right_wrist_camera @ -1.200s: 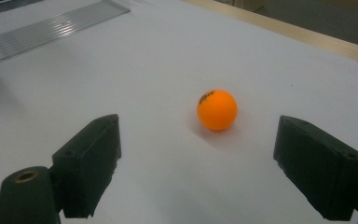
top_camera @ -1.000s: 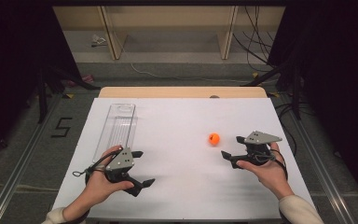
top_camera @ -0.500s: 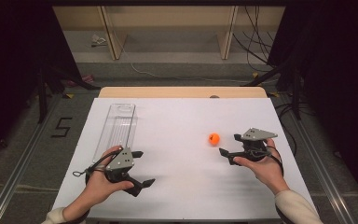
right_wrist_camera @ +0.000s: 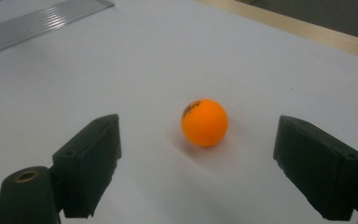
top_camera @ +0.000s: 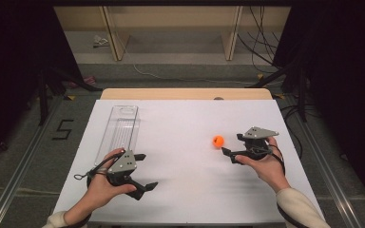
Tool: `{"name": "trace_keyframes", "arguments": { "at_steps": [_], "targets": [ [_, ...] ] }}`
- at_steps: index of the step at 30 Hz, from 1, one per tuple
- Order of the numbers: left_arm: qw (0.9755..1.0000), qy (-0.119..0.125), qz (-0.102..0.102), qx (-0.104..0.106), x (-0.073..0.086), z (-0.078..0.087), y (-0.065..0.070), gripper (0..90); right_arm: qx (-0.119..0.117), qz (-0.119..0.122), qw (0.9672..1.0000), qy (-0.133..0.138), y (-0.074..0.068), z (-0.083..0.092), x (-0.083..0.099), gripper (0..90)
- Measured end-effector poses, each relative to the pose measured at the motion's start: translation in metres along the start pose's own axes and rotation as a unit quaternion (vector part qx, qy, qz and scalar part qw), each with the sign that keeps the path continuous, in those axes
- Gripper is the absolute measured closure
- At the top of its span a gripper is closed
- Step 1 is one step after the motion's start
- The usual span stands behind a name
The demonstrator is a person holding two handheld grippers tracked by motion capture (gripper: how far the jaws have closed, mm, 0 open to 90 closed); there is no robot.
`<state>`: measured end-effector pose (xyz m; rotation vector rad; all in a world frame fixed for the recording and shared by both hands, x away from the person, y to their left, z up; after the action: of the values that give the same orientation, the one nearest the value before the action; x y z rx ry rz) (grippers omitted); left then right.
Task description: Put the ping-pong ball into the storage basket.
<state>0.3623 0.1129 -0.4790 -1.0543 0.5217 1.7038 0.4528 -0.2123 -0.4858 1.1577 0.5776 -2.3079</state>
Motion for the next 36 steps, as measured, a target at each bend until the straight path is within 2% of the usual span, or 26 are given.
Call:
{"name": "trace_keyframes", "arguments": {
  "at_steps": [36],
  "targets": [
    [1.0000, -0.002, -0.004, 0.002, 0.000, 0.000, 0.001, 0.0, 0.005, -0.003, 0.9998, -0.019, 0.007, -0.029, -0.005, 15.9]
  ]
}}
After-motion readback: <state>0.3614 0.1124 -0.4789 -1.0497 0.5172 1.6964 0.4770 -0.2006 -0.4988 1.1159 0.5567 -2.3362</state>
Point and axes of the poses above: each handheld gripper's, and its own axes: z roughly backward along the jaws, x roughly out of its underside, y roughly to its right, the point moved 7 cm from there along -z, roughly forward along the jaws, and after that the axes turned 9 degrees about -z, right-handed, at the moved point
